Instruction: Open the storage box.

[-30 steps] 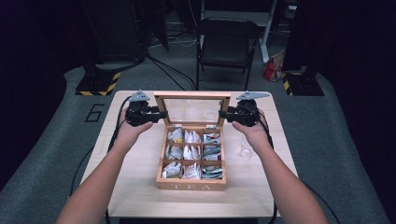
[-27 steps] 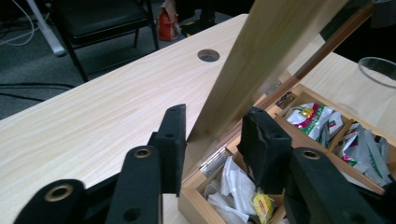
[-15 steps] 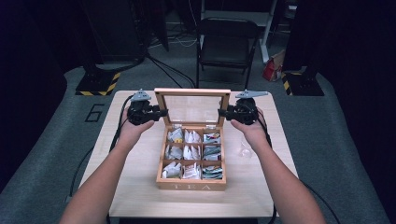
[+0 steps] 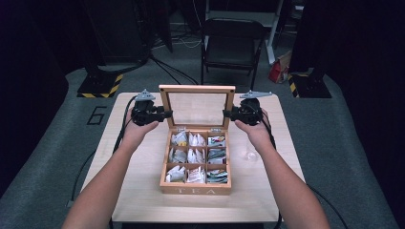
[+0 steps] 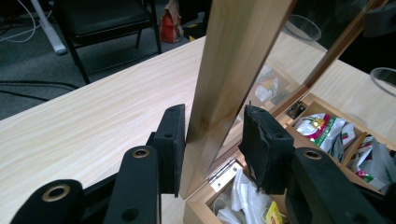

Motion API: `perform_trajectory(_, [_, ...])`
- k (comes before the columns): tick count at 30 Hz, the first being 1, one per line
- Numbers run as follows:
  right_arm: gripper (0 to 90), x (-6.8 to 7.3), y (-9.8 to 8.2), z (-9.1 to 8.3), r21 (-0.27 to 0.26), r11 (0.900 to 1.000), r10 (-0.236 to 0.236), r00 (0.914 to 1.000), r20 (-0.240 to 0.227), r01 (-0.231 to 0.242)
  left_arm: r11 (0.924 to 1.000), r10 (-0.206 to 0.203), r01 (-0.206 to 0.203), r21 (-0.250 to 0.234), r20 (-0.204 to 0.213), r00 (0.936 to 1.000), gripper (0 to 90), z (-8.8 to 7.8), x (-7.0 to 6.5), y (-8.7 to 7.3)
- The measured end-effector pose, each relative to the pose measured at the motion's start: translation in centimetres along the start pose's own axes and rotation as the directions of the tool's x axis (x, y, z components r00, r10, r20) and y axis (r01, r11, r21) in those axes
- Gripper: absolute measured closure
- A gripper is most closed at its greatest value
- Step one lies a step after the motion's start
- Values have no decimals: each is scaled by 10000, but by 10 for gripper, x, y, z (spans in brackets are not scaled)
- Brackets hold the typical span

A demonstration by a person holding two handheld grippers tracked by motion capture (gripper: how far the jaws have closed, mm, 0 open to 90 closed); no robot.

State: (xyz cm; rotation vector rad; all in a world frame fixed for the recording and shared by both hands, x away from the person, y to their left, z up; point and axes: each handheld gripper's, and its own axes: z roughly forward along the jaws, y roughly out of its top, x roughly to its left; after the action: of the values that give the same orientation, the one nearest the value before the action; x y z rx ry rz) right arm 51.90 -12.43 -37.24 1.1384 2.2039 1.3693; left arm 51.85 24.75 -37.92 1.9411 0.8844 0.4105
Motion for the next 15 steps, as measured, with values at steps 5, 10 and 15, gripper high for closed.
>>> perform_trajectory(5, [614,-2,1,2,-26,10000,28,10000,29,-28,10000,-57,57,8,32,10000,605,4,3,-1])
perform_trajectory(10, [616,-2,2,4,110,9999,38,9999,148,-40,9998,48,-46,198,-121,9999,644,8,4,0])
perform_trajectory(15, [608,-2,2,4,97,9999,53,9998,213,-55,9997,2,1,239,-122,9999,655,9,5,1])
